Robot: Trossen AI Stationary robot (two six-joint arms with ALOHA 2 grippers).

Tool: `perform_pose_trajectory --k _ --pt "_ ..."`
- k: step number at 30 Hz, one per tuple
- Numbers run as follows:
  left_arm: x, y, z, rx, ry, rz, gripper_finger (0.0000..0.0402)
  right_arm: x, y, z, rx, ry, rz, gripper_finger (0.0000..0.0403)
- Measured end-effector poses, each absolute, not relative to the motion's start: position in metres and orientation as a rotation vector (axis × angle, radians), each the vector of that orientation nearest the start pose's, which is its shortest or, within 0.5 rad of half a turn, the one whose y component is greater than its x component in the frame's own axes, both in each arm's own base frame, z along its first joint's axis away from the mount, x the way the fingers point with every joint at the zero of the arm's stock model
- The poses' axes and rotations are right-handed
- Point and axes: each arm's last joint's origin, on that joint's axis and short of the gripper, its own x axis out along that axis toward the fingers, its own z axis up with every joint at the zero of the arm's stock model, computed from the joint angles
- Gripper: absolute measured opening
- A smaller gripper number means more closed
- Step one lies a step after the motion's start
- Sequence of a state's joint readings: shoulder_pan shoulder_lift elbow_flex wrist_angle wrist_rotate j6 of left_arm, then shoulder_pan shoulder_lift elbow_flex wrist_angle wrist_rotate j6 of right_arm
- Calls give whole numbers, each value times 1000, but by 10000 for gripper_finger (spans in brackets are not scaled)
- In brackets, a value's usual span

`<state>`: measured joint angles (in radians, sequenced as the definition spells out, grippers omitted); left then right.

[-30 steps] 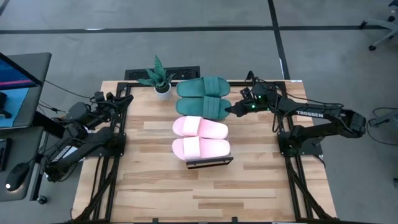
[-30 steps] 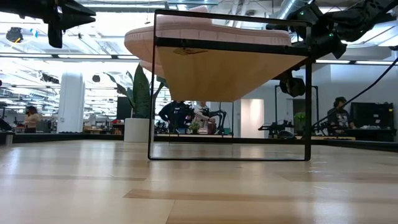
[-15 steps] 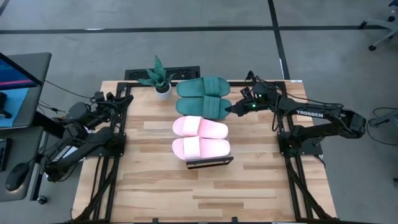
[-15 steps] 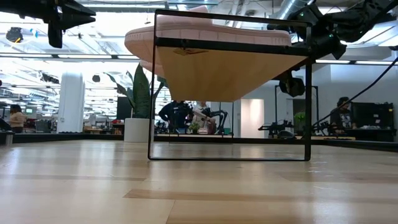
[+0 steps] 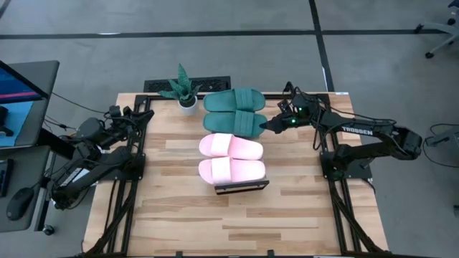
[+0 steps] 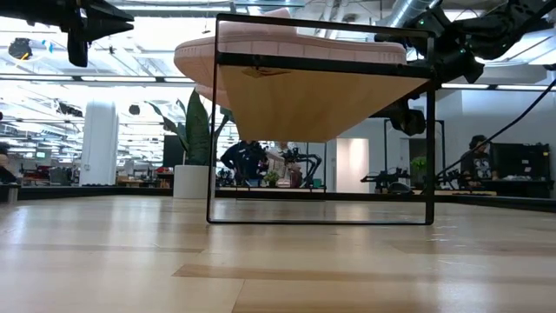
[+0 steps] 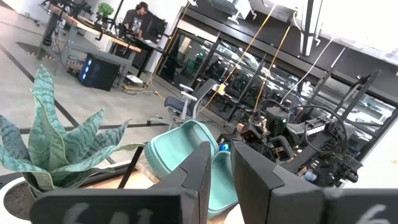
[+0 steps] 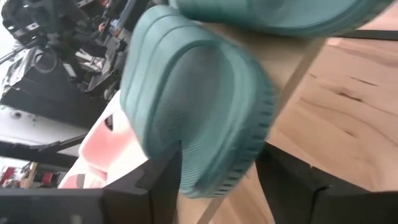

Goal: Pick and place slides into the shelf
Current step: Adjust the slippers on the shelf

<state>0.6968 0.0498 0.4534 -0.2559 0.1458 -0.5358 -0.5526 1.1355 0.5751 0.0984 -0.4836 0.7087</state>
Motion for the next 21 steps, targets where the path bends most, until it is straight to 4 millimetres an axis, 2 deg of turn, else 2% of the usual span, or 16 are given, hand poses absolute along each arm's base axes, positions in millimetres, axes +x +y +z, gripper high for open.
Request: perform_pose_trajectory --k 9,21 --pt "44 31 282 -461 -278 492 51 197 -122 220 909 354 -271 233" --pt "44 31 282 -467 -278 489 51 189 -134 220 894 329 -324 235"
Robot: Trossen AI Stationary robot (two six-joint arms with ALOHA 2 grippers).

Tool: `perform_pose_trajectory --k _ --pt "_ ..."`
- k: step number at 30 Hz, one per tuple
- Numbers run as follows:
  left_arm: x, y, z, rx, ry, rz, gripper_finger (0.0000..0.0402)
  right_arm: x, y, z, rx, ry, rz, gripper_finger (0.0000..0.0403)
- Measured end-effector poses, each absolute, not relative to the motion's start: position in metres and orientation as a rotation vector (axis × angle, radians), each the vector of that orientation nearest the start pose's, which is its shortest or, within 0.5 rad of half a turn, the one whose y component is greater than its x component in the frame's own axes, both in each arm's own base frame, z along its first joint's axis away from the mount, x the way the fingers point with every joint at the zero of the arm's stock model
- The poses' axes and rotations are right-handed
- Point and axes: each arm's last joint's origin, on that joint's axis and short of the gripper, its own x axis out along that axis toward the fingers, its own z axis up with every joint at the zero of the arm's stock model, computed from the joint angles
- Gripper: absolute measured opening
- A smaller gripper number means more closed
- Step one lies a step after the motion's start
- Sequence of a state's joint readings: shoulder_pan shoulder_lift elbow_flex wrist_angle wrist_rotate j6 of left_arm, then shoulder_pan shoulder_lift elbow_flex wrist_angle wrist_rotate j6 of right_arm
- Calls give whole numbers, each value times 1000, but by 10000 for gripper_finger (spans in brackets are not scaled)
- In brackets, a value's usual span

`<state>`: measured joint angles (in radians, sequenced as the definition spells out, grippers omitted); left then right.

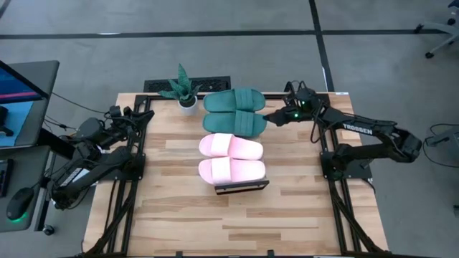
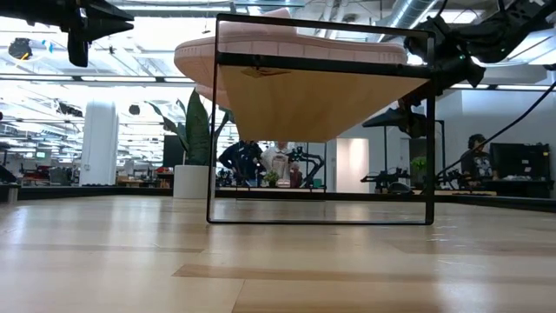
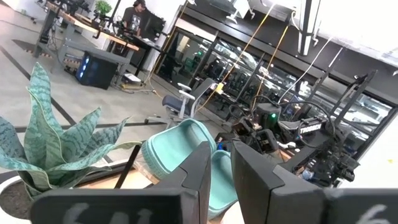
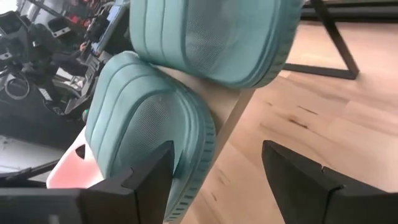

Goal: Pick and place slides into the shelf
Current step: Adjust the slippers on the shelf

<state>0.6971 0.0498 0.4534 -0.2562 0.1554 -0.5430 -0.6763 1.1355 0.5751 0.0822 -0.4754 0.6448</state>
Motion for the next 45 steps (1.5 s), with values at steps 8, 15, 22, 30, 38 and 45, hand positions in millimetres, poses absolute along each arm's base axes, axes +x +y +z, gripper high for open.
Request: perform_pose_trajectory --k 8,15,22,30,38,45 --pt "44 31 282 -467 -278 488 51 176 -150 221 880 291 -399 235" --pt "44 31 282 -467 -279 491 51 168 -167 238 814 219 -448 231" --pt "53 39 280 -495 -226 532 49 172 -178 282 615 127 -429 200" --pt "86 68 273 -501 -83 593 4 167 -186 297 530 136 -477 109" --pt "109 85 259 -504 55 615 0 167 -181 290 543 216 -425 10" --pt "131 90 243 -396 213 625 0 173 -176 290 531 224 -392 3"
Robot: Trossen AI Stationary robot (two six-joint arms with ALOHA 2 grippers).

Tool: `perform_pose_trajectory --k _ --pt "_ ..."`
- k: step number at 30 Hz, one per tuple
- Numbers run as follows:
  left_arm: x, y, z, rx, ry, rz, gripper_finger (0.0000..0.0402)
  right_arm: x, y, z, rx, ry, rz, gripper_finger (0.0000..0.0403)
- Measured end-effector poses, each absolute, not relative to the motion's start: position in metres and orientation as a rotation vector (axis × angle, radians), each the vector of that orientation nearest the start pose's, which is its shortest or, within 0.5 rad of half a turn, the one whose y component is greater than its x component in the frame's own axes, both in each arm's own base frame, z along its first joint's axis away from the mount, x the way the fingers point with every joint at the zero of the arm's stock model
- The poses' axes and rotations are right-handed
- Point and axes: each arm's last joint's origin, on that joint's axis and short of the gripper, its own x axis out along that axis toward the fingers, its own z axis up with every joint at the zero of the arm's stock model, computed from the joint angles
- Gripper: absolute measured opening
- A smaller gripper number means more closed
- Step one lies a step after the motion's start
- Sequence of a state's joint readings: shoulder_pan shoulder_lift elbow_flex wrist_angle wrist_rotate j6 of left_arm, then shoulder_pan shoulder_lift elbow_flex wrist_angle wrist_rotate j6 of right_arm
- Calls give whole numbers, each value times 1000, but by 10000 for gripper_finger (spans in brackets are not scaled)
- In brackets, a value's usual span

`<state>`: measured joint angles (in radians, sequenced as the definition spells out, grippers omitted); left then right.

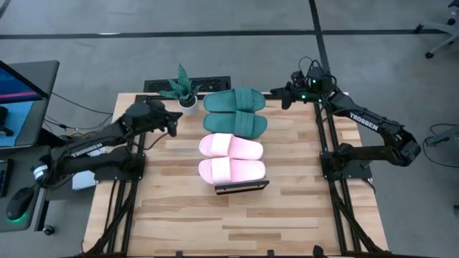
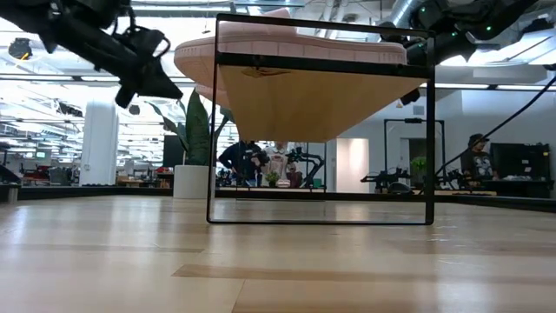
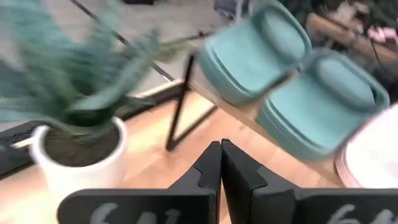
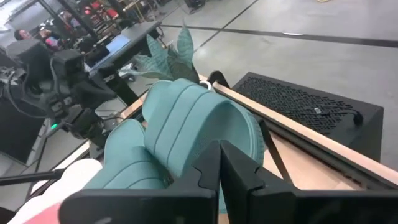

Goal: Pick and place slides into the shelf
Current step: Adjust the slippers on the shelf

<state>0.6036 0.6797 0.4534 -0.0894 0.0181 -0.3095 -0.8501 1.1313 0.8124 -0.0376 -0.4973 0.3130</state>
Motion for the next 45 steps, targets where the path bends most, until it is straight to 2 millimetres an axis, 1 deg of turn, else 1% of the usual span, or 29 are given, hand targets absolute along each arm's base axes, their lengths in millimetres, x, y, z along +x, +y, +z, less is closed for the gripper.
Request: perform_pose_trajectory --k 4,6,11,14,21,25,27,32,37,45 --pt "148 89 235 -342 272 563 0 173 -176 290 531 225 -392 2" --pt "156 90 233 -320 274 541 0 173 -176 290 529 225 -391 1" --pt "170 95 227 -338 269 503 0 173 -177 290 525 224 -391 1" --pt "178 98 229 -362 261 479 0 172 -178 291 516 212 -393 3" --pt "195 107 242 -370 256 468 0 157 -179 301 479 169 -439 1" --pt "203 108 237 -374 332 479 0 146 -177 311 450 129 -460 1" --pt "208 108 237 -363 340 475 0 141 -175 315 435 116 -461 1" --pt "213 110 235 -346 363 494 0 129 -169 322 409 100 -479 1" --pt "214 110 233 -353 379 479 0 121 -165 325 408 105 -500 0" --pt "219 100 233 -359 382 449 0 118 -161 325 402 117 -501 0"
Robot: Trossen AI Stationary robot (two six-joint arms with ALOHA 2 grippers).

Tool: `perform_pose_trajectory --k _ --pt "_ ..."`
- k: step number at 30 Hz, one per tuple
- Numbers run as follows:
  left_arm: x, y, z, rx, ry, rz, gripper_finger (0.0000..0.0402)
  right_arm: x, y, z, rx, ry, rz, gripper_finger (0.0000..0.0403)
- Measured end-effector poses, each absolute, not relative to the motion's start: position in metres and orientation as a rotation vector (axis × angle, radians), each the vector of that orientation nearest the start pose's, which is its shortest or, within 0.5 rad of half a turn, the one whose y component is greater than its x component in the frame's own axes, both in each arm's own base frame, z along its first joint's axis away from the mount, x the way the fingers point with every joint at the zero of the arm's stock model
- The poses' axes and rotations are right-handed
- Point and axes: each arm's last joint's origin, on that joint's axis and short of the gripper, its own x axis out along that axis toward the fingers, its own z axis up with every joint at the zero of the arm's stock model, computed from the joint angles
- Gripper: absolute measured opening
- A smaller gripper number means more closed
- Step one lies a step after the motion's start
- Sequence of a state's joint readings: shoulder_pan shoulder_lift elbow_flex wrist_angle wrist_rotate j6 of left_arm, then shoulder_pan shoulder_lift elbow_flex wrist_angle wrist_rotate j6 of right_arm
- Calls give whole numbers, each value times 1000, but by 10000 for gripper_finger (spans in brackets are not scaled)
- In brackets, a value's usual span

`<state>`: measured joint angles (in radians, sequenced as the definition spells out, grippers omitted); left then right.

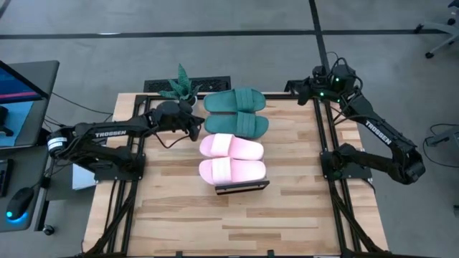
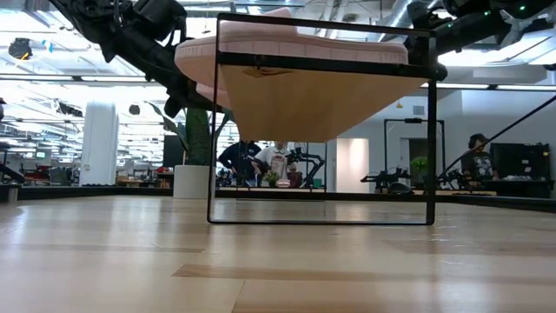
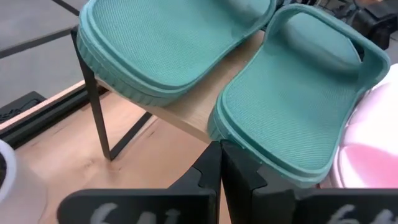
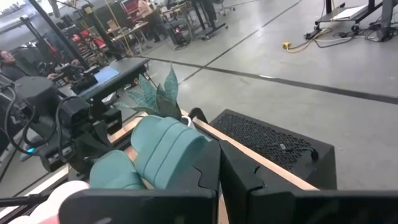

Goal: Pick and place slides into the shelf
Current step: Adjust the slippers on the shelf

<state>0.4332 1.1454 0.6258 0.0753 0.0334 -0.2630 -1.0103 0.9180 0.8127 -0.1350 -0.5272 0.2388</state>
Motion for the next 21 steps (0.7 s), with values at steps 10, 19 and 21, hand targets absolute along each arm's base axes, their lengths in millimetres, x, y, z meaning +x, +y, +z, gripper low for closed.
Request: perform_pose_trajectory --k 10,19,21 --pt "223 88 230 -381 411 428 0 118 -161 324 408 127 -501 0" --pt "217 83 231 -372 445 470 0 118 -161 324 407 126 -501 1" --pt "213 83 236 -361 420 498 0 119 -161 324 399 127 -500 1"
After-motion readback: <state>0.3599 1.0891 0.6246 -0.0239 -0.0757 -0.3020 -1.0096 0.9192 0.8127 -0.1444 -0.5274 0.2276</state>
